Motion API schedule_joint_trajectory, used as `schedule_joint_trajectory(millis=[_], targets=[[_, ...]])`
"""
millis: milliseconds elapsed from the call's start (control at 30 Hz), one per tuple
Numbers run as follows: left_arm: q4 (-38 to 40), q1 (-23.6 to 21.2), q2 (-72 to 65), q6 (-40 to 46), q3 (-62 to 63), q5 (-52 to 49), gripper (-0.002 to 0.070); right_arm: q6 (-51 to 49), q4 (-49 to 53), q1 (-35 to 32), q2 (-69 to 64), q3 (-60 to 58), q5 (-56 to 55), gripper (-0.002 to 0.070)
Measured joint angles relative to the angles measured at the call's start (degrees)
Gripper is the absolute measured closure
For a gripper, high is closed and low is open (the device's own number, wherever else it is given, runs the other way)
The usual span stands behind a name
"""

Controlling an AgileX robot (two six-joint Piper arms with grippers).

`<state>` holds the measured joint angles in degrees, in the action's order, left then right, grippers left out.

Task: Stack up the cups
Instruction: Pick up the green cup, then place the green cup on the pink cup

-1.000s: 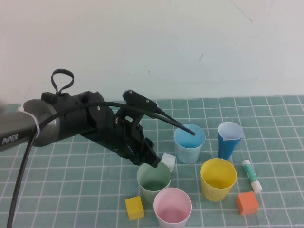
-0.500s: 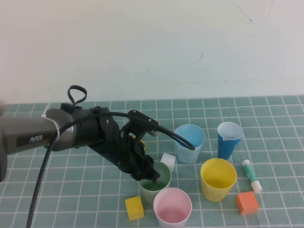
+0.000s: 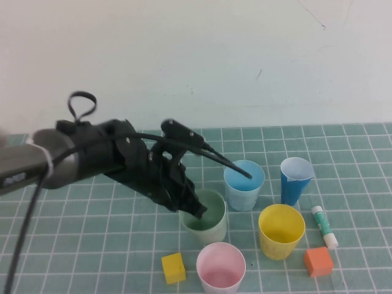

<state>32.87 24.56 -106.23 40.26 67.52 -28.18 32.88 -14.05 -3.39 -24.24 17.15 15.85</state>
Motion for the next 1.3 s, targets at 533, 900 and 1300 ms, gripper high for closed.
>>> schedule_joint_trajectory(millis=[533, 900, 1300], targets=[[4.2, 0.9, 12.1, 2.0, 0.0, -19.7, 0.0666, 0.0, 0.0, 0.0, 0.0, -0.3, 0.0, 0.0678], [-6.6, 8.7, 7.4, 2.3, 0.0, -15.0, 0.0666, 0.0, 0.0, 0.0, 0.0, -1.1, -1.3, 0.0678], [-7.5, 8.7, 6.7, 1.2, 0.0, -11.9, 0.0666, 0.0, 0.0, 0.0, 0.0, -1.1, -1.5, 0.0678]])
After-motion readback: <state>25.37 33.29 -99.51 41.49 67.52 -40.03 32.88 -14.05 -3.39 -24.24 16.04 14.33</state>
